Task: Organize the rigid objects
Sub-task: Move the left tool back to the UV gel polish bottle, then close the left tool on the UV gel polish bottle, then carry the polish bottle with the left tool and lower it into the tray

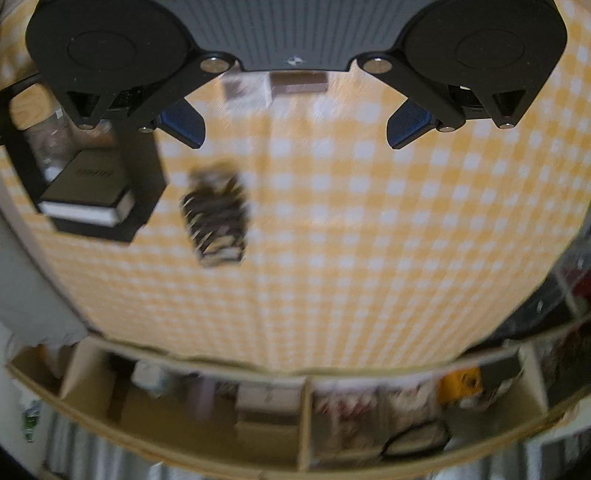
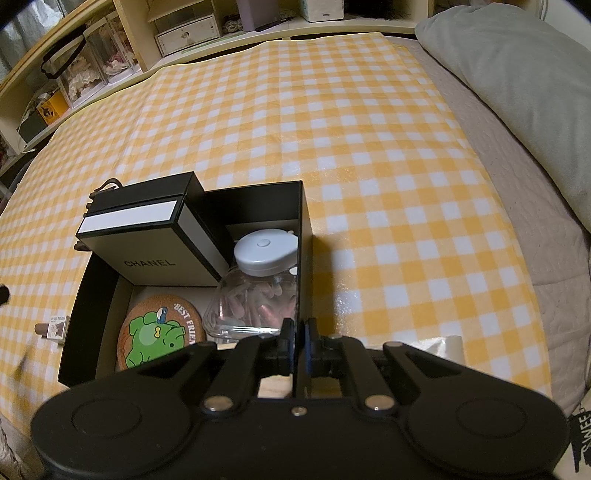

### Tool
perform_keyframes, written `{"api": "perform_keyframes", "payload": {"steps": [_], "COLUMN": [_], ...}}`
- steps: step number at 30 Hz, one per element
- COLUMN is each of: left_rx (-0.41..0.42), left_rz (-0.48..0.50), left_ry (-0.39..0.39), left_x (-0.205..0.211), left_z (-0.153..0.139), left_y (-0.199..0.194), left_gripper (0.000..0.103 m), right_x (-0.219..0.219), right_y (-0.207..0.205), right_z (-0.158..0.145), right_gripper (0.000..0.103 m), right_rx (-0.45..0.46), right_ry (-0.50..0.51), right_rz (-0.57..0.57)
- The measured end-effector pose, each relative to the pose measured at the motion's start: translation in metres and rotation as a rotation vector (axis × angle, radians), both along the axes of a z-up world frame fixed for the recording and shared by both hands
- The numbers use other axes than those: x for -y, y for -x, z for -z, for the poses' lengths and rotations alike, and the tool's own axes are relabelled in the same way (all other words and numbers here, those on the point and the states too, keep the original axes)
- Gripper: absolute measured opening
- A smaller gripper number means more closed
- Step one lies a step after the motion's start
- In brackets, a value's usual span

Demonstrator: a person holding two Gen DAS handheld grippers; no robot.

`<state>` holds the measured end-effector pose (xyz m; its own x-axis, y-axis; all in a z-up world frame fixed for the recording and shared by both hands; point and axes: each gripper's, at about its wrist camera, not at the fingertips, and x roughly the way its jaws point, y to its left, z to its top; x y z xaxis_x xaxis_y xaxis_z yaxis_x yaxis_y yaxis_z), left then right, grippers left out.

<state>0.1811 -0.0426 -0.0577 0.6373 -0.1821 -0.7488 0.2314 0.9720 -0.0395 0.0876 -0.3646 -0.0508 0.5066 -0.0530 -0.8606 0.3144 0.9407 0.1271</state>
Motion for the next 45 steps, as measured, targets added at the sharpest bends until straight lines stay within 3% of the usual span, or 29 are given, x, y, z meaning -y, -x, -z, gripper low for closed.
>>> {"api": "perform_keyframes", "payload": {"steps": [7, 21, 28, 33, 40, 45], "left_rx": [-0.154, -0.183, -0.179, -0.188, -0.107, -0.064], "left_rz": [-0.050, -0.119, -0.034, -0.023, -0.011, 0.100], "left_ry": [0.094, 0.047, -0.035, -0.045, 0.056, 0.172], "left_x": [-0.010, 0.011, 0.026, 0.027, 0.026, 0.050], "left_z": [0.032, 0.063, 0.062, 0.060, 0.028, -0.002], "left_y": [-0.009, -0.025, -0.018, -0.016, -0.007, 0.007], "left_gripper": [0.103, 0.102, 0.087, 0.085, 0.085, 0.085], "right_x": [0.000, -0.003, -0.003, -0.003, -0.002, -0.002], "right_y": [0.000, -0.004, -0.005, -0.004, -0.004, -0.004], "right_z": [0.001, 0.003, 0.004, 0.004, 0.003, 0.003], "right_gripper": [0.006, 0.006, 0.006, 0.006, 0.006, 0.006], "right_rx": [-0.004, -0.012, -0.013, -0.013, -0.013, -0.013], "right_ry": [0.007, 0.027, 0.029, 0.031, 0.030, 0.028], "right_rz": [-0.001, -0.007, -0.009, -0.009, -0.010, -0.008]}}
